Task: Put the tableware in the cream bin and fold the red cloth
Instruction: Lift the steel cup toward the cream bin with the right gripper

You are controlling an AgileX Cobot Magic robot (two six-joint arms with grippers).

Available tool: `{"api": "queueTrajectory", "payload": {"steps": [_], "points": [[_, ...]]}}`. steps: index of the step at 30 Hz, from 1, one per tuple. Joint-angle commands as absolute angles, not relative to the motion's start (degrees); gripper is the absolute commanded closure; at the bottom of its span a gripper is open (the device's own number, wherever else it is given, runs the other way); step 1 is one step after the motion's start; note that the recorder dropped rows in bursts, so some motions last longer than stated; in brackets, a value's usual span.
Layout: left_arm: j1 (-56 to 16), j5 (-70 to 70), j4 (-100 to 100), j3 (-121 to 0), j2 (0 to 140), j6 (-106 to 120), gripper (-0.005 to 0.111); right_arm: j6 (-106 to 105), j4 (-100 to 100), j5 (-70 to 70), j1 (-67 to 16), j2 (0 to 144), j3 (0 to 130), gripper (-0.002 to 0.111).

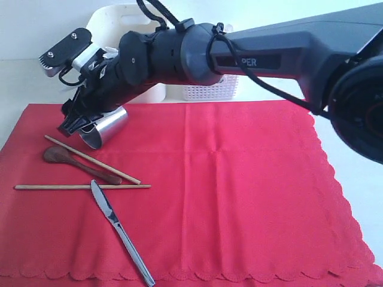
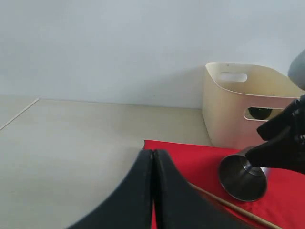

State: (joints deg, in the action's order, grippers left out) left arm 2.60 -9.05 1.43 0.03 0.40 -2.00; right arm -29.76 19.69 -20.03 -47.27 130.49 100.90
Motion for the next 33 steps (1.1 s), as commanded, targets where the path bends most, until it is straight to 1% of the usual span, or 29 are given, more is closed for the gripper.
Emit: {"api": "queueTrajectory", "payload": {"steps": [1, 9, 11, 13, 16, 19, 23, 31, 33], "points": [[2.74, -8.72, 1.56, 0.0, 0.0, -1.85, 0.106, -24.79, 12.79, -20.05, -47.32, 132.81, 103.5, 0.04], [2.74, -8.72, 1.56, 0.0, 0.0, -1.85, 0.106, -20.26, 5.62, -20.87, -47.32, 135.9, 106.22, 0.04], [2.74, -8.72, 1.56, 0.0, 0.0, -1.85, 0.106, -20.12, 2.79, -21.31, -47.32, 135.9, 106.22, 0.042], [2.74, -8.72, 1.56, 0.0, 0.0, -1.85, 0.106, -18.04, 0.0, -21.66, -47.32, 135.9, 106.22, 0.046], [2.74, -8.72, 1.56, 0.0, 0.0, -1.85, 0.106, -13.24, -5.23, -23.08, -47.32, 135.9, 106.22, 0.057], [2.74, -8.72, 1.56, 0.0, 0.0, -1.85, 0.106, -8.63, -10.0, -24.0, -47.32, 135.9, 106.22, 0.071], [2.74, -8.72, 1.56, 0.0, 0.0, -1.85, 0.106, -5.3, -12.4, -25.16, -47.32, 135.9, 106.22, 0.087], [2.74, -8.72, 1.56, 0.0, 0.0, -1.85, 0.106, -3.63, -12.69, -27.88, -47.32, 133.79, 106.22, 0.107], [2.74, -8.72, 1.56, 0.0, 0.0, -1.85, 0.106, -2.76, -12.69, -28.03, -47.32, 132.85, 106.22, 0.108]]}}
